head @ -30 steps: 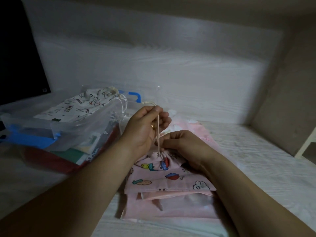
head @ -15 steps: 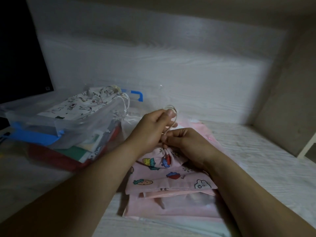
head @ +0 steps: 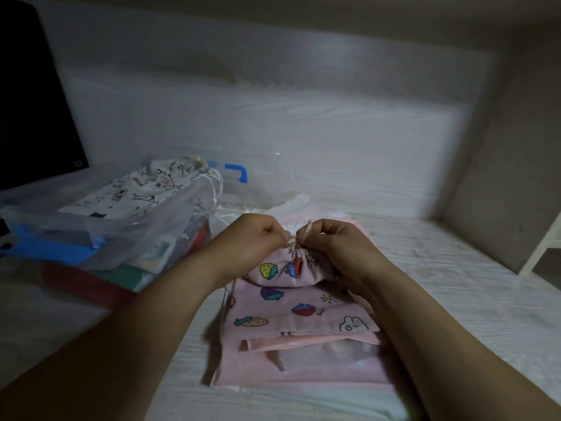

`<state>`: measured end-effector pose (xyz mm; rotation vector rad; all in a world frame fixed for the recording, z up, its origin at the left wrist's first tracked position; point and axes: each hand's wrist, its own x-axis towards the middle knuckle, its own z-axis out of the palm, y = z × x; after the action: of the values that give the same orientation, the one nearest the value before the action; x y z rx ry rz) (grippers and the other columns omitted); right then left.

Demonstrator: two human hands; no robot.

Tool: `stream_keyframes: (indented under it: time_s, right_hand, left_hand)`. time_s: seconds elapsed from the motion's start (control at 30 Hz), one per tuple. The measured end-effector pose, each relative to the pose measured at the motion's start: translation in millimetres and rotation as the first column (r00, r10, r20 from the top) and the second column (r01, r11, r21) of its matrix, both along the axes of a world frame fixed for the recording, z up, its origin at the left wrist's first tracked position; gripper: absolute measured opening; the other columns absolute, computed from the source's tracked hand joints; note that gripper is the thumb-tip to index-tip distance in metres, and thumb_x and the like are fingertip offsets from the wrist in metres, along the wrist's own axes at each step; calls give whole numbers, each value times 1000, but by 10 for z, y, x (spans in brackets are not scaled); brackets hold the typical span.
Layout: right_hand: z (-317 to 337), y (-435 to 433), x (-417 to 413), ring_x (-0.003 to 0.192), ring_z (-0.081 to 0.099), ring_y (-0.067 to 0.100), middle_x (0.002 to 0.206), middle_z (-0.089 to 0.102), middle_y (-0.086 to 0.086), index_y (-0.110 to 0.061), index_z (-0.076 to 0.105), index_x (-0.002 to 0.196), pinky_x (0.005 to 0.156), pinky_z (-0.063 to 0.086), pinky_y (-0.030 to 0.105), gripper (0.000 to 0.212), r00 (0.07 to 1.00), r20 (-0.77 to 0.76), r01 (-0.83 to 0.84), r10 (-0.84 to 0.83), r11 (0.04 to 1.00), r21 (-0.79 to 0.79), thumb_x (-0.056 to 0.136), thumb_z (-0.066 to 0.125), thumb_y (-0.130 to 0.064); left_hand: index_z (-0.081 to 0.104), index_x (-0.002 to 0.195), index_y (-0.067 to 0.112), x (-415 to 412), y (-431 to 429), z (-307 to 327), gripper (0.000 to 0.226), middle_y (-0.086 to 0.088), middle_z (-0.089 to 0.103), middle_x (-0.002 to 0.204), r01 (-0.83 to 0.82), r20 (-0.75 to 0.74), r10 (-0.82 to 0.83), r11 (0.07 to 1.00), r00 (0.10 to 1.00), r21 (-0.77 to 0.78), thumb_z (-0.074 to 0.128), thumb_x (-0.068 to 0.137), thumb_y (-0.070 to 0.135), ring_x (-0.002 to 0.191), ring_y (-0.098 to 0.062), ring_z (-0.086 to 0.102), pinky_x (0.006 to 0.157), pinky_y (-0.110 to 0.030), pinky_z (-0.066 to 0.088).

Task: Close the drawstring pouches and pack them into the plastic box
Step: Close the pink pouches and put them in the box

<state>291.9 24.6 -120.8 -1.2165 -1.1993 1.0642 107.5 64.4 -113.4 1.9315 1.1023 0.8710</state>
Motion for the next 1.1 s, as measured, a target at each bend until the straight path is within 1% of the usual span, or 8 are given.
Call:
stream_keyframes:
  time_s: [0.1,0.3,0.4,0.53,0.73,0.87,0.97,1.1]
  right_hand:
    - [-9,3,-9,75,63,26,82,70,19,-15,71,67,73,53,37,27,999,46,-7,5,999,33,92,73,-5]
    - [-12,17,9,79,66,27,86,73,17,-15,73,72,74,54,38,23,995,96,-25,17,997,76,92,73,-3]
    - [-3,3,19,79,66,26,85,73,17,-8,73,81,73,52,35,13,994,94,-60,52,994,95,93,71,-3]
    - [-23,-17,41,85,66,31,101,72,32,1,74,94,79,51,41,10,992,82,-109,99,987,119,95,70,-8]
    - [-36,9,22,76,68,14,88,78,7,-3,76,93,69,52,27,10,958,286,-100,20,958,268,98,67,-6]
    - [-51,36,35,84,72,24,89,78,6,-9,76,92,79,56,38,11,919,394,-111,-25,941,318,97,67,-6]
    - [-59,16,19,78,68,20,84,75,3,-17,74,89,73,54,37,15,900,434,-116,-44,935,335,98,66,-9]
    - [-95,0,-33,80,65,32,82,72,6,-22,70,90,74,55,48,13,833,549,-154,-70,924,350,100,64,-17]
  left_hand:
    - [74,79,13,-3,-10,-26,20,4,61,62,45,94,-34,993,995,-113,70,97,20,50,-4,49,48,-14,39]
    - [78,87,13,-10,-6,-76,5,-2,78,84,75,135,-64,994,989,-81,76,91,13,80,-7,69,79,-24,56]
    - [75,94,9,-32,5,-106,8,-9,72,85,106,150,-98,993,984,-50,79,90,14,81,-13,66,83,-29,57]
    - [73,109,6,-54,-13,-125,16,-16,75,103,188,200,-175,981,964,-47,74,94,11,93,-14,71,92,-27,57]
    - [69,91,6,3,38,-205,14,-27,70,95,119,119,-123,992,985,40,74,95,18,82,-18,64,89,-48,58]
    - [68,89,5,4,24,-191,18,-9,66,79,126,88,-131,991,988,51,72,97,21,75,-13,59,75,-34,50]
    - [63,82,7,2,20,-182,21,0,57,69,109,70,-111,993,991,42,68,98,20,67,-13,51,66,-33,42]
    - [51,74,13,38,-1,-183,25,3,44,62,37,-54,-30,992,998,119,65,93,18,56,-10,38,58,-32,33]
